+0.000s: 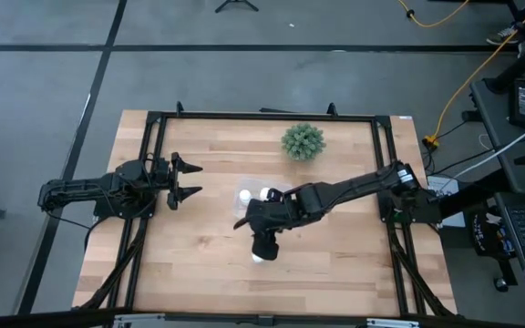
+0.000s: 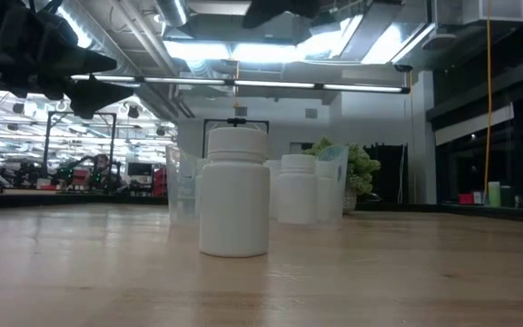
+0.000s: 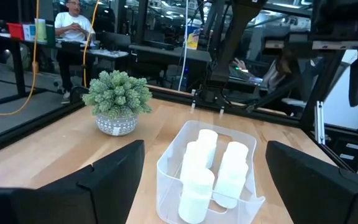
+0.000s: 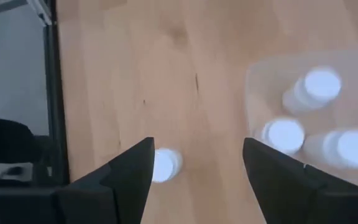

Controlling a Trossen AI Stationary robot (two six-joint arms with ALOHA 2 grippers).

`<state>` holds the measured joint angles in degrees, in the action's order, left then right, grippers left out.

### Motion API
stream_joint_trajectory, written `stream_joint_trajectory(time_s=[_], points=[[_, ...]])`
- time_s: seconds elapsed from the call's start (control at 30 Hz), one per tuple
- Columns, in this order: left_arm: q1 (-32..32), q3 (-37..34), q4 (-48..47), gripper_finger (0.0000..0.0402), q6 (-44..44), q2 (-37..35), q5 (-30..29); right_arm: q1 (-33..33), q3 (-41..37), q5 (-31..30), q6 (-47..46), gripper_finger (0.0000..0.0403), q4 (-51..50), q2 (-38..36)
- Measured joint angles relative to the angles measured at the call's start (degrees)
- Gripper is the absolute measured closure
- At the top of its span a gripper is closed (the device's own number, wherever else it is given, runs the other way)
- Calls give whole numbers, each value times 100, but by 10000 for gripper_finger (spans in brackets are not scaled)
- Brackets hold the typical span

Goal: Pick and place pill bottles into a basket
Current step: Put the white pill bottle into the transparent bin

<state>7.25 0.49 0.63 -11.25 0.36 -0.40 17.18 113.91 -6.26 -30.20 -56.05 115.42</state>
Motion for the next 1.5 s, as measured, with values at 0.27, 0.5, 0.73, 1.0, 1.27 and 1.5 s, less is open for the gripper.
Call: stream_joint_trajectory(time_s=[0.27,0.5,0.73,1.0,1.27,1.5], points=[[0,0,-1,74,-1,0,-2,75,-395,185,-1011,156,87,0],[0,0,1,73,-2,0,-1,108,-1001,219,-1665,156,642,0],[0,0,-1,73,-2,0,-2,280,-1222,309,-2039,156,1491,88],[-2,0,10,74,-2,0,0,411,-745,578,-2049,156,1284,801],[-2,-2,17,75,0,11,-1,399,-515,299,-1971,156,685,875],[-2,-2,35,74,-2,27,-2,251,-514,434,-2037,156,149,876]])
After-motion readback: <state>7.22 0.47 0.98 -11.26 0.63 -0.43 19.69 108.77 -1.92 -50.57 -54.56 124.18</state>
